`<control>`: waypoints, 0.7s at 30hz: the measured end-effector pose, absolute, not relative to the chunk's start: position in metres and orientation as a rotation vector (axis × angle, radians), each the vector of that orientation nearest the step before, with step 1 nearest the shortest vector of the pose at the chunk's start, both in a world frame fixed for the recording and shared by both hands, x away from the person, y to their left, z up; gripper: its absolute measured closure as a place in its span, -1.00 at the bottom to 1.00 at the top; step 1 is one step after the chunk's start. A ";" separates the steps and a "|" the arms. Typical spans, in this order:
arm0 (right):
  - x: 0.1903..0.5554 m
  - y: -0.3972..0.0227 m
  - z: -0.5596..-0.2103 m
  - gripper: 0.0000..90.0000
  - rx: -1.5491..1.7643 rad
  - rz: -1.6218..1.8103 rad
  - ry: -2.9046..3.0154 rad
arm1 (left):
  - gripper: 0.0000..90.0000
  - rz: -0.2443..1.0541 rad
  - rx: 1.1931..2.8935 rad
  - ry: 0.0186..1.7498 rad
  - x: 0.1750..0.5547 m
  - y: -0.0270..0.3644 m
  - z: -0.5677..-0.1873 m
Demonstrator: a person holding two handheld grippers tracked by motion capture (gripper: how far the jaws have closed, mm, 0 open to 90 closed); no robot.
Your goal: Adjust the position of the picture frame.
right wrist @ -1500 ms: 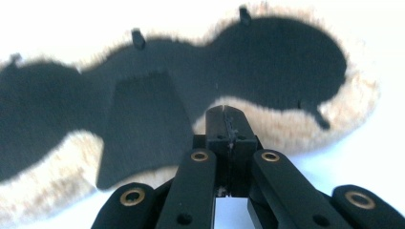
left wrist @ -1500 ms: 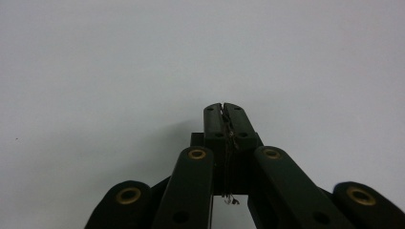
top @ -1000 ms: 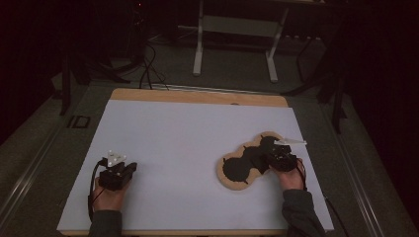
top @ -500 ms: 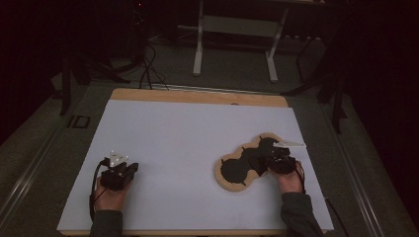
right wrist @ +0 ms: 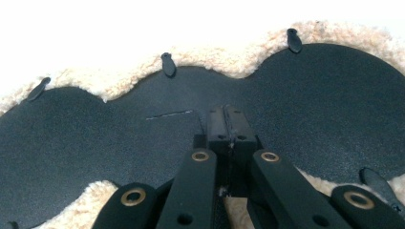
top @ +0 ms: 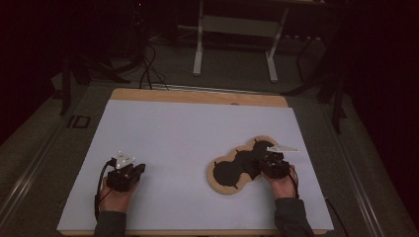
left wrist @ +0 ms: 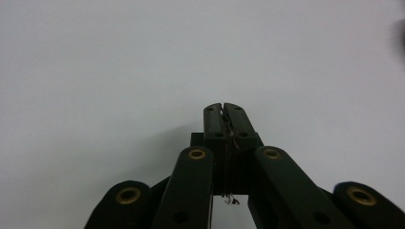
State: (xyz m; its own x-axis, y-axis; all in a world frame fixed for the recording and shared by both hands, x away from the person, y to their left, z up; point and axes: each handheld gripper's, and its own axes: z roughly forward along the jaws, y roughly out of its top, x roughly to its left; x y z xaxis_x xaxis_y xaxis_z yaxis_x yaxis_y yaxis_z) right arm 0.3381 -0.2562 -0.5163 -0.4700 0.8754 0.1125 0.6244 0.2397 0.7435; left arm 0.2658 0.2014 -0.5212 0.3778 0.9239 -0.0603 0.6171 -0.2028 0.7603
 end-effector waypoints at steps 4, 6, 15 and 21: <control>0.335 -0.248 -0.515 1.00 1.356 1.057 2.218 | 0.99 0.564 1.952 1.295 0.264 0.194 -0.520; 0.335 -0.246 -0.515 1.00 1.342 1.045 2.228 | 0.99 0.559 1.951 1.288 0.264 0.193 -0.520; 0.347 -0.242 -0.511 1.00 1.235 0.942 2.236 | 0.99 0.520 1.938 1.261 0.262 0.184 -0.518; 0.362 -0.264 -0.504 1.00 1.310 0.921 2.160 | 0.99 0.489 1.938 1.233 0.260 0.175 -0.518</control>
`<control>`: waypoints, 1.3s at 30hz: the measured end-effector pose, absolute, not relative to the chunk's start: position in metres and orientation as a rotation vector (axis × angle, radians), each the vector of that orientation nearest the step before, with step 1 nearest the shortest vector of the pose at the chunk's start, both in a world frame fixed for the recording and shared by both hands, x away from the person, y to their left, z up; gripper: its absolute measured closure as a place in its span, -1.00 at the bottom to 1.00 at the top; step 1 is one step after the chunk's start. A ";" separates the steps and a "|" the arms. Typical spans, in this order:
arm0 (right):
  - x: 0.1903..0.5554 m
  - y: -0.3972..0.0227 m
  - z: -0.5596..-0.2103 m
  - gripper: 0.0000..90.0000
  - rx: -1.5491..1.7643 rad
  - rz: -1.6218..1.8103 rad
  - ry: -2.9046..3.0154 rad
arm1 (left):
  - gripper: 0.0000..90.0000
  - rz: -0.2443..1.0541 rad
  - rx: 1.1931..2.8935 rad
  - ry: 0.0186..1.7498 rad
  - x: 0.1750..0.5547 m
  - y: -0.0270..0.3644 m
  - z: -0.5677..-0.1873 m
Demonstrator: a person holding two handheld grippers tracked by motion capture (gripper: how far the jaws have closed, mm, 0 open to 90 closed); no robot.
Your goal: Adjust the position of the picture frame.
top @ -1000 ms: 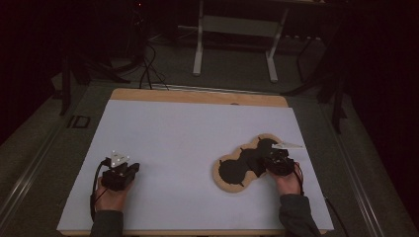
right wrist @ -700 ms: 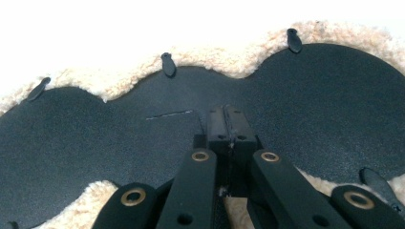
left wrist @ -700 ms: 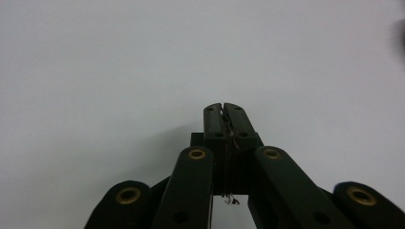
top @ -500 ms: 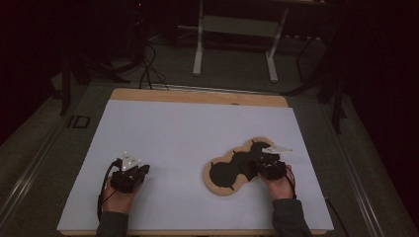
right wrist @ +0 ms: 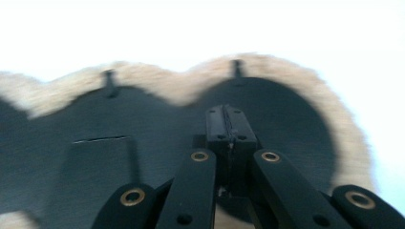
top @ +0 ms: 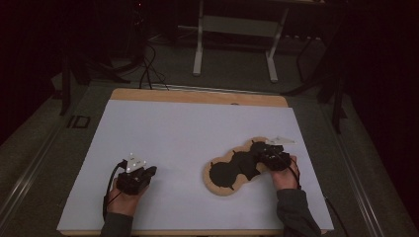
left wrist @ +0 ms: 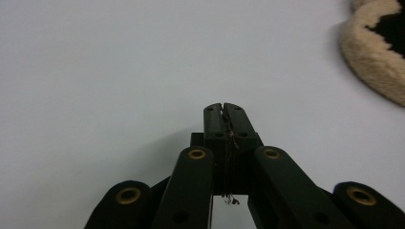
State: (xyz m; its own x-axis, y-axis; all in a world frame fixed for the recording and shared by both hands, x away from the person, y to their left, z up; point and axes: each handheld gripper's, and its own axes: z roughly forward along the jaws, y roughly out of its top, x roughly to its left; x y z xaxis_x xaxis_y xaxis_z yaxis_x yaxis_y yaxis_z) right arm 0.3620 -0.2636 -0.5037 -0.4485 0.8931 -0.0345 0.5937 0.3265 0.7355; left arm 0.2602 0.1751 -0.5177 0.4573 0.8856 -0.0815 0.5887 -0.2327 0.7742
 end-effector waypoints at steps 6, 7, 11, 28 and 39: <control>0.372 -0.287 -0.502 1.00 1.387 0.901 2.093 | 0.99 0.458 1.974 1.178 0.259 0.154 -0.519; 0.373 -0.290 -0.502 1.00 1.398 0.897 2.085 | 0.99 0.453 1.982 1.169 0.259 0.150 -0.520; 0.377 -0.300 -0.502 1.00 1.433 0.885 2.058 | 0.99 0.440 2.016 1.128 0.258 0.135 -0.522; 0.390 -0.324 -0.511 0.99 1.576 0.827 1.970 | 0.99 0.378 2.073 1.023 0.255 0.095 -0.527; 0.393 -0.326 -0.522 1.00 1.630 0.837 2.012 | 0.99 0.353 2.101 0.984 0.255 0.079 -0.530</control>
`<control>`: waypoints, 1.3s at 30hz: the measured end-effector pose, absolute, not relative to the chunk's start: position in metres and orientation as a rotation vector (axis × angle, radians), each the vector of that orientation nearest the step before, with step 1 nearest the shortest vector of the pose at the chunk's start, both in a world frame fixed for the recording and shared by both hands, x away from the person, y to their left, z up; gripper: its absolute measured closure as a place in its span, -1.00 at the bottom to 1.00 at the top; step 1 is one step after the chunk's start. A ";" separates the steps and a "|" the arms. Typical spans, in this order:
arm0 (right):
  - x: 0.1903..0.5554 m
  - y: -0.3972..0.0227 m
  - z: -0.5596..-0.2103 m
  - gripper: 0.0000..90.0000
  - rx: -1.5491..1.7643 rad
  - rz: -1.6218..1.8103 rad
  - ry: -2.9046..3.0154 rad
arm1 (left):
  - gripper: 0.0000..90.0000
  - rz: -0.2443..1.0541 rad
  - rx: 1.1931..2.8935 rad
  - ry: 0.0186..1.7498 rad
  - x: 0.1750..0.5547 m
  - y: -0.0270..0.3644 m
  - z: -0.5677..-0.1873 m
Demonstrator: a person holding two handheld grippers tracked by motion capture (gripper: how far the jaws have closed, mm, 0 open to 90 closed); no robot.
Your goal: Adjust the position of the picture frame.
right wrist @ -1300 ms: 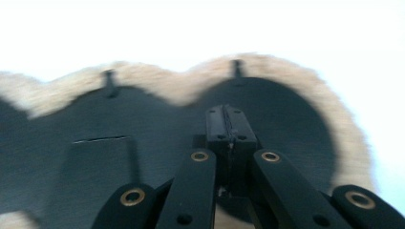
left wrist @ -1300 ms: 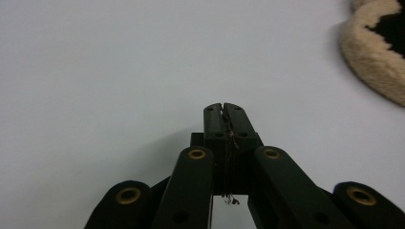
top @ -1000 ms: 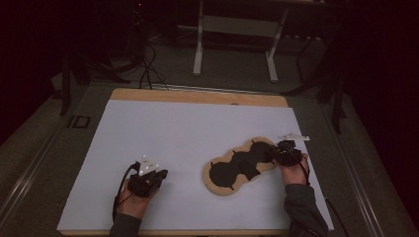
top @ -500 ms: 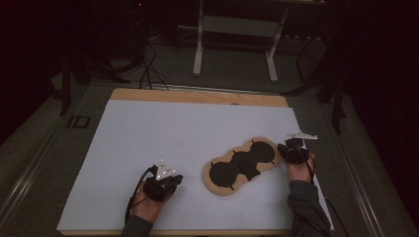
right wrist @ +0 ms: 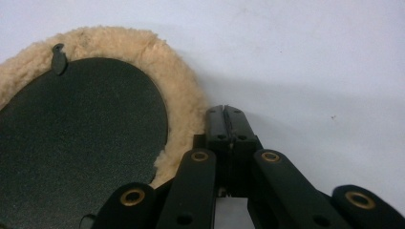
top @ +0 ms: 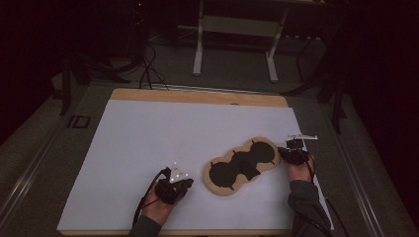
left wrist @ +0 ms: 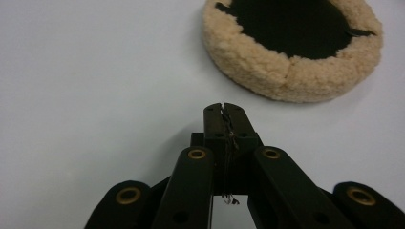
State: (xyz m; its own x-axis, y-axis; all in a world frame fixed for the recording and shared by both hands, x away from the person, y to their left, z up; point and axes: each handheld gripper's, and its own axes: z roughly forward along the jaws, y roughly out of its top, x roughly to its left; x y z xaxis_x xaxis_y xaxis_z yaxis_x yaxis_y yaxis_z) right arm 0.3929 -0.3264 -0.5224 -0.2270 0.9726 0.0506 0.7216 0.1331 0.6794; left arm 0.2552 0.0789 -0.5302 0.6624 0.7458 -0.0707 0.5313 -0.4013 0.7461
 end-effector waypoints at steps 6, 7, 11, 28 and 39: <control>0.391 -0.324 -0.523 1.00 1.623 0.838 2.022 | 0.99 0.314 2.104 0.960 0.254 0.067 -0.531; 0.391 -0.323 -0.523 1.00 1.623 0.841 2.025 | 0.99 0.314 2.109 0.953 0.254 0.065 -0.531; 0.389 -0.320 -0.523 1.00 1.614 0.849 2.038 | 0.99 0.330 2.144 0.934 0.252 0.060 -0.533; 0.382 -0.314 -0.524 1.00 1.613 0.864 2.042 | 0.99 0.358 2.160 0.949 0.251 0.058 -0.535; 0.371 -0.310 -0.525 1.00 1.609 0.891 2.035 | 1.00 0.388 2.119 1.048 0.257 0.067 -0.535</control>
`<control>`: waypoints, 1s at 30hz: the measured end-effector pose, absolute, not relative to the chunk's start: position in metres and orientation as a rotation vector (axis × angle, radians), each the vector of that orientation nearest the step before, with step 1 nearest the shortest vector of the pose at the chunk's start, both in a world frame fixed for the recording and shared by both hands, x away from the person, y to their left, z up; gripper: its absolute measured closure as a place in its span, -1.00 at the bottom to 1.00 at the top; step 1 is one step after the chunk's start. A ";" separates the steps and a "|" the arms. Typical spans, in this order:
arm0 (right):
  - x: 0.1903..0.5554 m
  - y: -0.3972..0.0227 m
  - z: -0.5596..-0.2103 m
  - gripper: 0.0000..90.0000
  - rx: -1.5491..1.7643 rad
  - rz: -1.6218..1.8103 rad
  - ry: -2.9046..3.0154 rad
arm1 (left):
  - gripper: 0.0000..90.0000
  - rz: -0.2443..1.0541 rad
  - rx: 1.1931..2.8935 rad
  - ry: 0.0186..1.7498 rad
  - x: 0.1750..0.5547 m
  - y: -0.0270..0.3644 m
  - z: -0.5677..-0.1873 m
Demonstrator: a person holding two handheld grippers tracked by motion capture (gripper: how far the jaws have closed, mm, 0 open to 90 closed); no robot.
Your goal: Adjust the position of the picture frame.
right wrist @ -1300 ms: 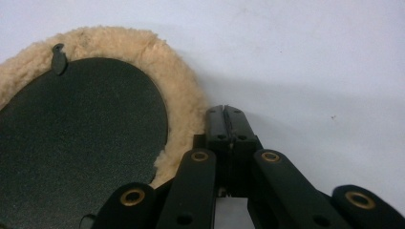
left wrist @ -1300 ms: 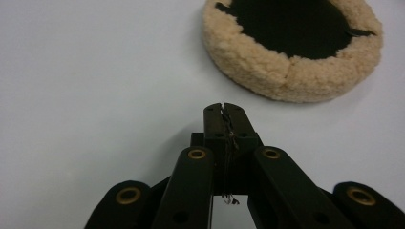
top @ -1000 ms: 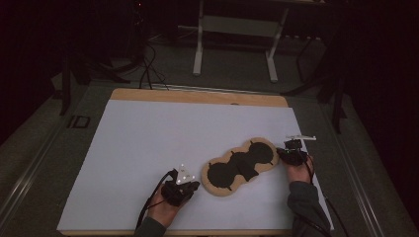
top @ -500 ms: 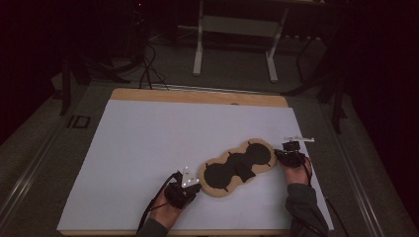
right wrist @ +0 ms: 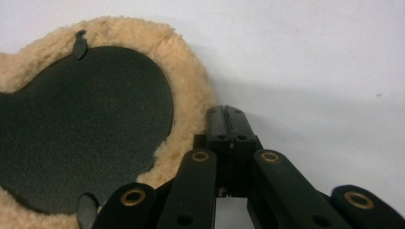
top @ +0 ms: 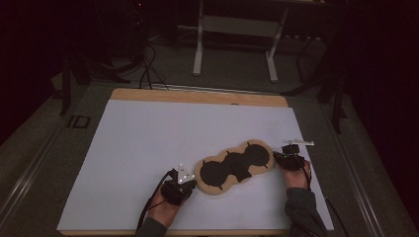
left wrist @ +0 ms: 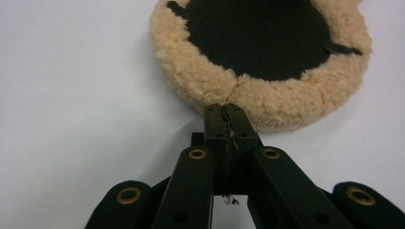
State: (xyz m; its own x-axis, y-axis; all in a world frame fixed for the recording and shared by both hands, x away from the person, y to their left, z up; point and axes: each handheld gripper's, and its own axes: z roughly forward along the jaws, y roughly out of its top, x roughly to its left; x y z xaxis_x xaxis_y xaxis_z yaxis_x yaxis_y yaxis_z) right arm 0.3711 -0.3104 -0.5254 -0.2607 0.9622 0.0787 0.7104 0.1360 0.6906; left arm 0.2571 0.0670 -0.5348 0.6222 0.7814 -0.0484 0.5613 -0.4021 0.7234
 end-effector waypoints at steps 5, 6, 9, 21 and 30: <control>0.367 -0.308 -0.525 1.00 1.603 0.885 2.039 | 1.00 0.408 2.113 1.072 0.261 0.071 -0.535; 0.366 -0.307 -0.525 1.00 1.600 0.887 2.043 | 1.00 0.415 2.109 1.087 0.264 0.074 -0.535; 0.361 -0.305 -0.526 1.00 1.596 0.897 2.049 | 1.00 0.419 2.090 1.129 0.269 0.078 -0.535; 0.343 -0.298 -0.530 1.00 1.608 0.940 2.021 | 1.00 0.407 2.043 1.225 0.284 0.089 -0.539; 0.347 -0.299 -0.530 1.00 1.578 0.970 2.051 | 1.00 0.411 2.034 1.248 0.282 0.090 -0.538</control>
State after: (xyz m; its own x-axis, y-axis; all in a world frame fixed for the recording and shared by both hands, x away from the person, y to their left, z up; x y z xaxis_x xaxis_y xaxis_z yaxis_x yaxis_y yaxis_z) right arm 0.3475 -0.2990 -0.5297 -0.3006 0.9471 0.1128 0.6879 0.1334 0.7135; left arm 0.2825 0.0901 -0.5383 0.4843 0.8702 -0.0905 0.6464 -0.2863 0.7072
